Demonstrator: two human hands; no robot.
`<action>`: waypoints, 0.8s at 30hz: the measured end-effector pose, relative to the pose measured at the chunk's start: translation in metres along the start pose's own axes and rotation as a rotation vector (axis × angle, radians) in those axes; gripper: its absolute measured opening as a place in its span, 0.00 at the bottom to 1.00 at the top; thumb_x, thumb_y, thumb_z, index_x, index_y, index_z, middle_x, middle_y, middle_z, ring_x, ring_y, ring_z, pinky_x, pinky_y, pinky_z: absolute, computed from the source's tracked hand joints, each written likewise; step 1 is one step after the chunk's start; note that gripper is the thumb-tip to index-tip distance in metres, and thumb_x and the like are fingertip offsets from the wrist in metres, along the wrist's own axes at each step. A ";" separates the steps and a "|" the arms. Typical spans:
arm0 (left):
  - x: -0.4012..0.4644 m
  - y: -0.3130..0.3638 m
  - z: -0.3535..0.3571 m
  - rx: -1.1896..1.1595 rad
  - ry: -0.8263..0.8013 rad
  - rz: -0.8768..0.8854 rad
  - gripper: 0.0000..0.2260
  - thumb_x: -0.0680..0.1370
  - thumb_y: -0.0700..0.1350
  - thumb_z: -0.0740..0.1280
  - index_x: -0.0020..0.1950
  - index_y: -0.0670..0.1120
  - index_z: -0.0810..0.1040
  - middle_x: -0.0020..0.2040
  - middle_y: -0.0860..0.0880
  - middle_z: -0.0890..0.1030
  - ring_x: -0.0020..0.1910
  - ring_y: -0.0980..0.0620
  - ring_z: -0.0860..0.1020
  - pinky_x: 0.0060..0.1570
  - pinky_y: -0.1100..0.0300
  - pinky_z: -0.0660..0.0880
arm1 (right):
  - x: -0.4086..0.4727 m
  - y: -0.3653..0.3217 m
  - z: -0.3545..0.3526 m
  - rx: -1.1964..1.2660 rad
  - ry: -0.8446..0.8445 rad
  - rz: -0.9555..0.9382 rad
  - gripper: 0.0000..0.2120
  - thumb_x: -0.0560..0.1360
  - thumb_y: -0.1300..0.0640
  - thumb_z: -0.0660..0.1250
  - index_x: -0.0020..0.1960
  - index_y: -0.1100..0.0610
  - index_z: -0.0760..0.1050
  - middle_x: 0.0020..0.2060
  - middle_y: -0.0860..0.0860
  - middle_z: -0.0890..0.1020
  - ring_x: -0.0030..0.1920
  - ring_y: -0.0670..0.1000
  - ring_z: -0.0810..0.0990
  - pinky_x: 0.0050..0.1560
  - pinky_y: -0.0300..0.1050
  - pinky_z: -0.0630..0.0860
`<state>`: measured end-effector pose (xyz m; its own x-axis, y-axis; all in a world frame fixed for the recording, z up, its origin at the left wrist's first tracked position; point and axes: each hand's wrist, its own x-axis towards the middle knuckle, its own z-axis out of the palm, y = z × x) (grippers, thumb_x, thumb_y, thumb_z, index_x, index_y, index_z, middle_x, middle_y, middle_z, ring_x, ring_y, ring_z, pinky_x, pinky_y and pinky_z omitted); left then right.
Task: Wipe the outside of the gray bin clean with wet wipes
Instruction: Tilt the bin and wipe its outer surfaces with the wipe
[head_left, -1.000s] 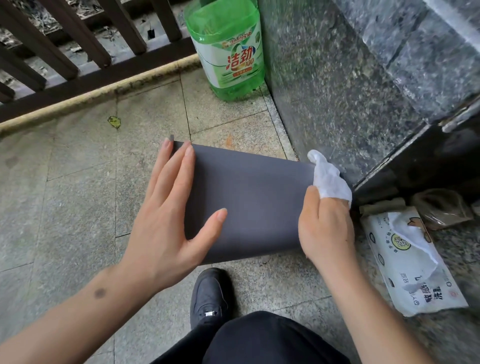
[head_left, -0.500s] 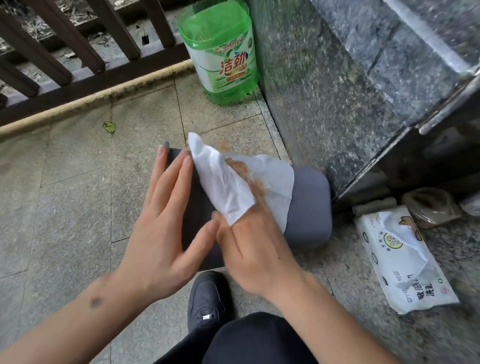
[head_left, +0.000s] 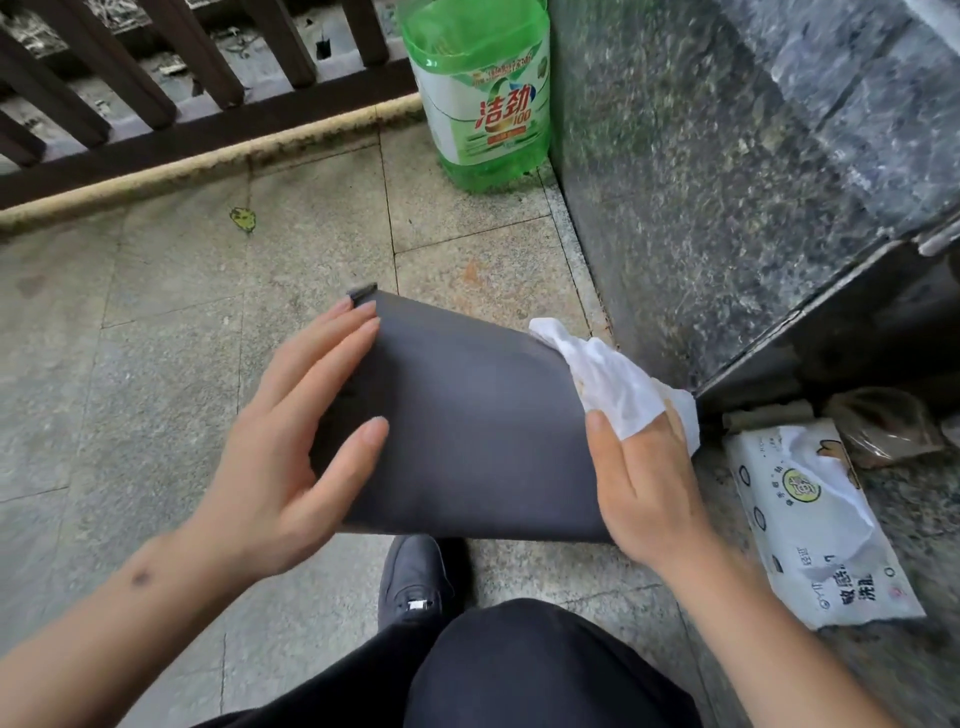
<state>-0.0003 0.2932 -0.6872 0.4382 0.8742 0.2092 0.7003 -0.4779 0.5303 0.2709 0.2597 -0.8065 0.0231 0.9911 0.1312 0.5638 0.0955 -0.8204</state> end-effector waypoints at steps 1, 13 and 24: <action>0.002 -0.001 0.002 -0.025 0.021 -0.058 0.26 0.80 0.49 0.61 0.76 0.40 0.67 0.78 0.47 0.66 0.80 0.52 0.60 0.77 0.58 0.57 | -0.007 -0.001 0.004 0.021 0.008 -0.026 0.24 0.84 0.54 0.53 0.81 0.50 0.61 0.74 0.46 0.72 0.75 0.52 0.69 0.75 0.61 0.63; 0.028 -0.012 0.009 -0.175 0.026 -0.520 0.14 0.86 0.54 0.56 0.64 0.51 0.77 0.54 0.64 0.83 0.57 0.67 0.78 0.58 0.69 0.70 | -0.016 -0.011 0.017 -0.065 0.157 0.038 0.24 0.84 0.51 0.52 0.79 0.53 0.64 0.72 0.49 0.75 0.72 0.52 0.71 0.74 0.60 0.63; 0.027 0.016 0.020 0.037 0.004 -0.306 0.34 0.80 0.61 0.50 0.82 0.45 0.54 0.76 0.47 0.69 0.68 0.54 0.64 0.56 0.84 0.55 | 0.021 -0.005 0.063 0.197 0.051 0.141 0.27 0.85 0.48 0.50 0.82 0.54 0.58 0.76 0.41 0.65 0.78 0.40 0.61 0.78 0.35 0.54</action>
<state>0.0335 0.3072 -0.6893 0.2016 0.9783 0.0478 0.8195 -0.1952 0.5389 0.2167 0.2857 -0.8353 0.1346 0.9904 0.0320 0.3802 -0.0218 -0.9246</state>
